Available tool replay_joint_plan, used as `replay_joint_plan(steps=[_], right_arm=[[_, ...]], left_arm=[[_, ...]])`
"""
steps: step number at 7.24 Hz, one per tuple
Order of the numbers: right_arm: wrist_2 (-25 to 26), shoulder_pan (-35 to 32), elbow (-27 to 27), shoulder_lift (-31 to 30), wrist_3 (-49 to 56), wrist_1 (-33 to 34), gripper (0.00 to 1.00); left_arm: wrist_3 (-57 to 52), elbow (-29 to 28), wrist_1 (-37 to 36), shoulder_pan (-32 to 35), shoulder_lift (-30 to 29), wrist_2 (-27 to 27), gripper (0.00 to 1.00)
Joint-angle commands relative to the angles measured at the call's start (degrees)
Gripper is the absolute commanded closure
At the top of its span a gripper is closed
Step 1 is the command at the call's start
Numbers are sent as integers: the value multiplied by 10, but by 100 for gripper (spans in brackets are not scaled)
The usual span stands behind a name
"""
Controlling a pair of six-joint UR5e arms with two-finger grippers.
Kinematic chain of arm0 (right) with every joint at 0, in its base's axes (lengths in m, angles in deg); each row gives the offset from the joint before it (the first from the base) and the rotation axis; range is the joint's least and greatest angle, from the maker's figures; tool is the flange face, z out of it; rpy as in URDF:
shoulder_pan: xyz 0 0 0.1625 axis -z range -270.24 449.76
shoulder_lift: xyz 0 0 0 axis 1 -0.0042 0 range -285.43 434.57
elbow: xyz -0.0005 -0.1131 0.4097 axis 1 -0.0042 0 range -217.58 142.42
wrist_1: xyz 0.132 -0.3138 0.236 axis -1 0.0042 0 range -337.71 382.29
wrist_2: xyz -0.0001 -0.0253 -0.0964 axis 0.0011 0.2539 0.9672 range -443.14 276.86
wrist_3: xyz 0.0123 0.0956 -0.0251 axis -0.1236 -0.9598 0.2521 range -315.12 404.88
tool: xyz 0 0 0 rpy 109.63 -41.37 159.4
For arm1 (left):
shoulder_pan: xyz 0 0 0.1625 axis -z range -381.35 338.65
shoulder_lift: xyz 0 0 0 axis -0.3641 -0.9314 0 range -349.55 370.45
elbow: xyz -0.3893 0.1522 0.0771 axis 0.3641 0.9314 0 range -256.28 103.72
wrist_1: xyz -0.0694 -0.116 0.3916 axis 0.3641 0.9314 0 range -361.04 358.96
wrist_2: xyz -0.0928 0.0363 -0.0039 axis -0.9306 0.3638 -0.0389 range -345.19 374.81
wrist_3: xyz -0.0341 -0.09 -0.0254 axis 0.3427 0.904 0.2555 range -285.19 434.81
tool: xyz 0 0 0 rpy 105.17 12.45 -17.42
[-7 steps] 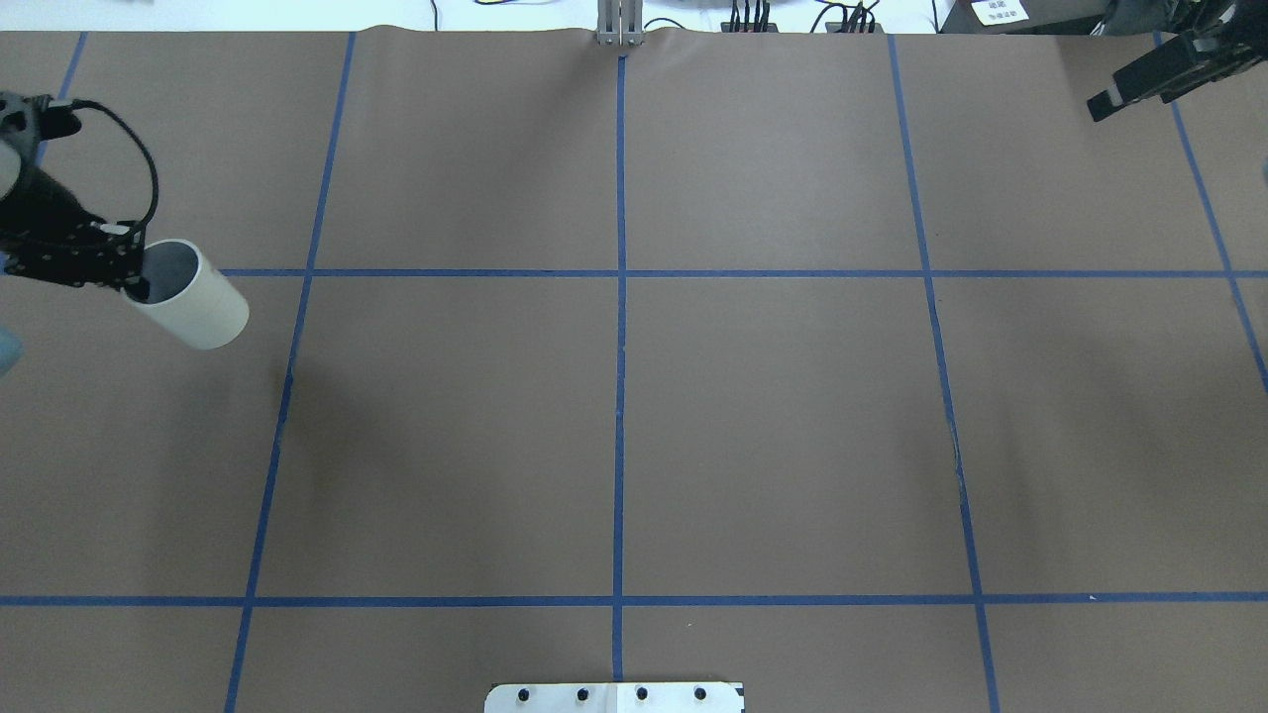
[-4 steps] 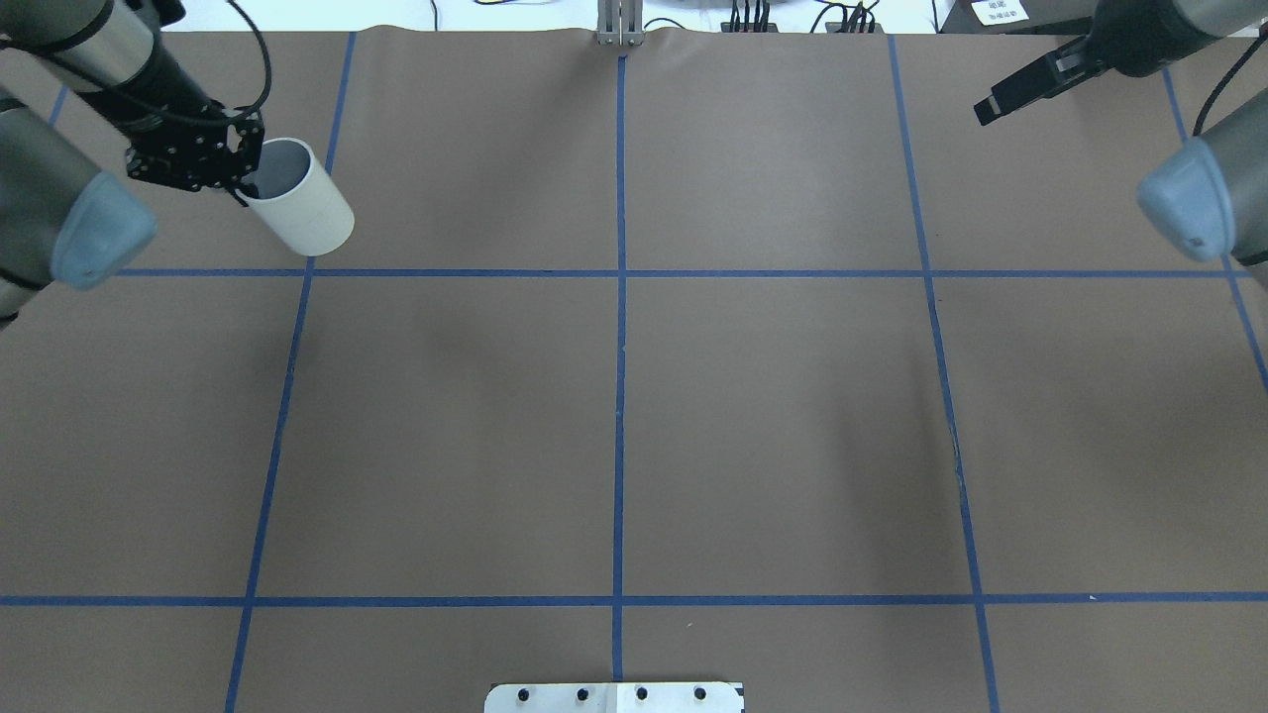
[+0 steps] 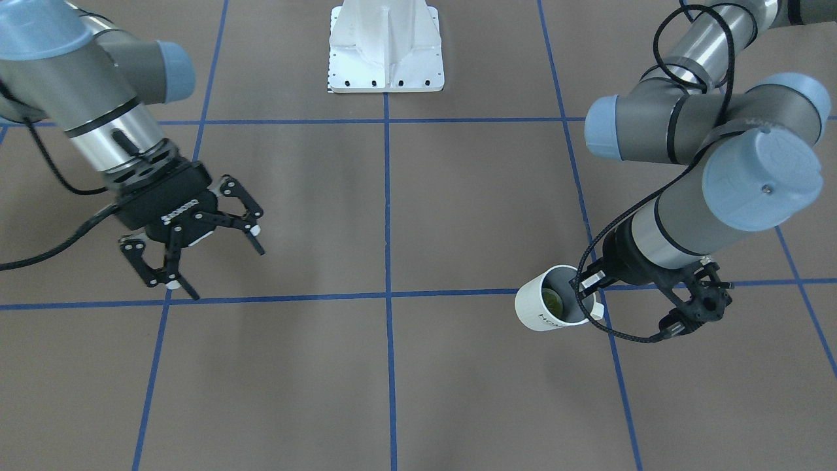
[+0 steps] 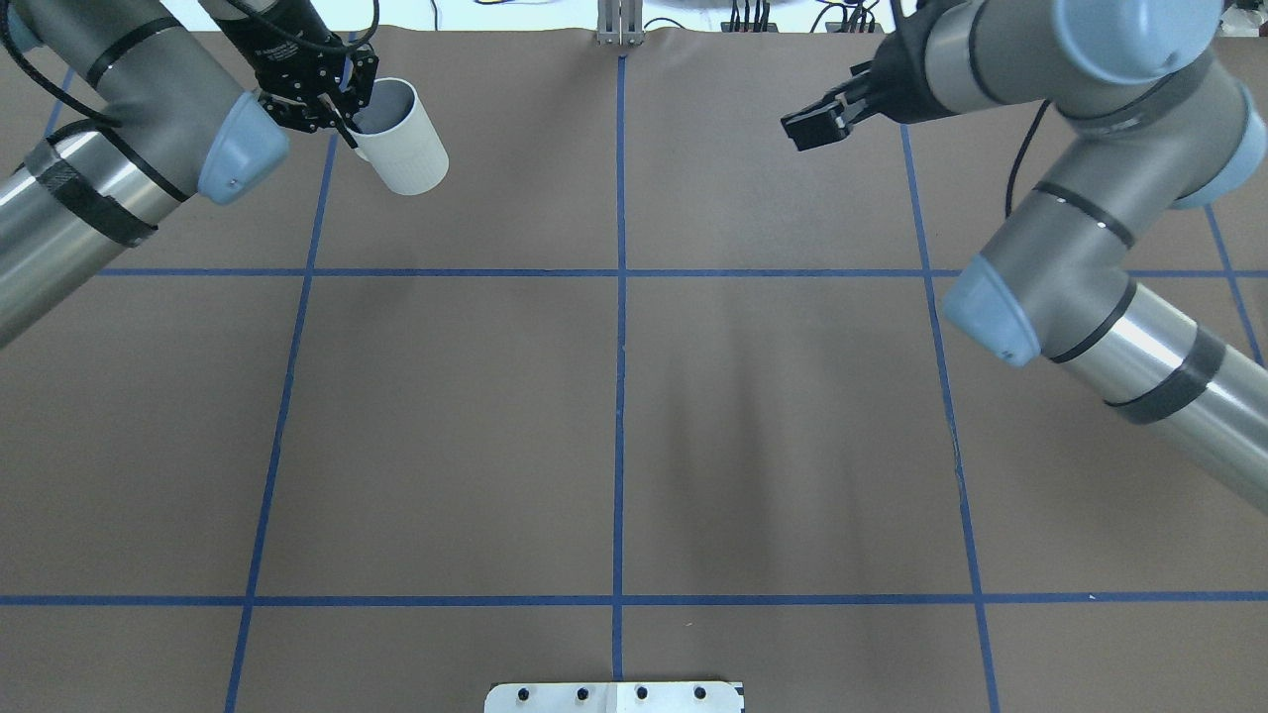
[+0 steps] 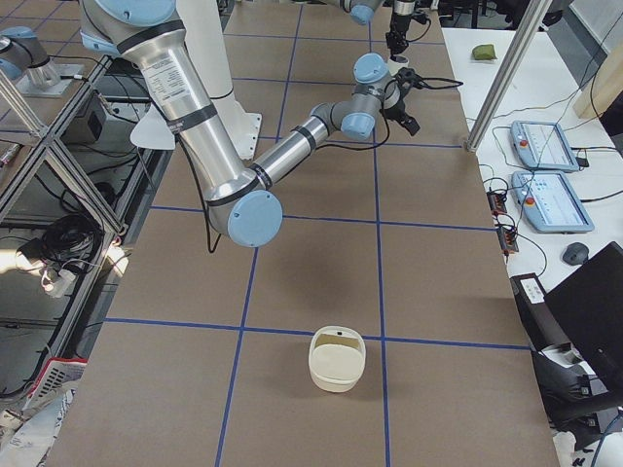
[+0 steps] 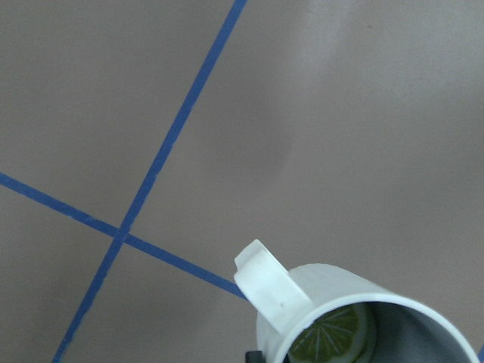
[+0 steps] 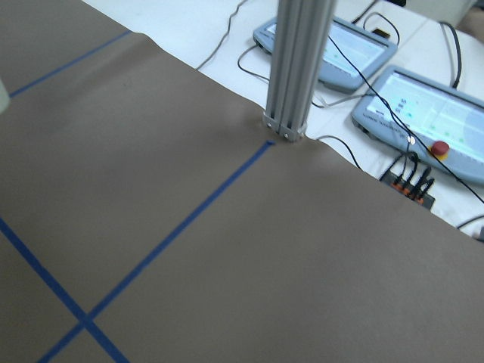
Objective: Left arm hands cup to right arm to dump lemon
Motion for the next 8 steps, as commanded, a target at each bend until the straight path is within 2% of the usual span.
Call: replay_joint_plan(steps=[1,3,6,7,8], right_arm=[[168,119,1,60,-6,-4,2],[300,209,-7,83,-5,-36,1],[329,241,-3,96,-6,-47,2],[329,245,-5,95,-8,-78,2],[329,246,-7,95,-8,-81,2]], left_arm=[[27,-48,33,-2,-31,-4,100],[27,-47,35,3,-32,-66,100],[32,-21,71,15,-36,-181,100],[31,-12,72,16,-34,-199,100],[31,3,71,16,-29,-212,100]])
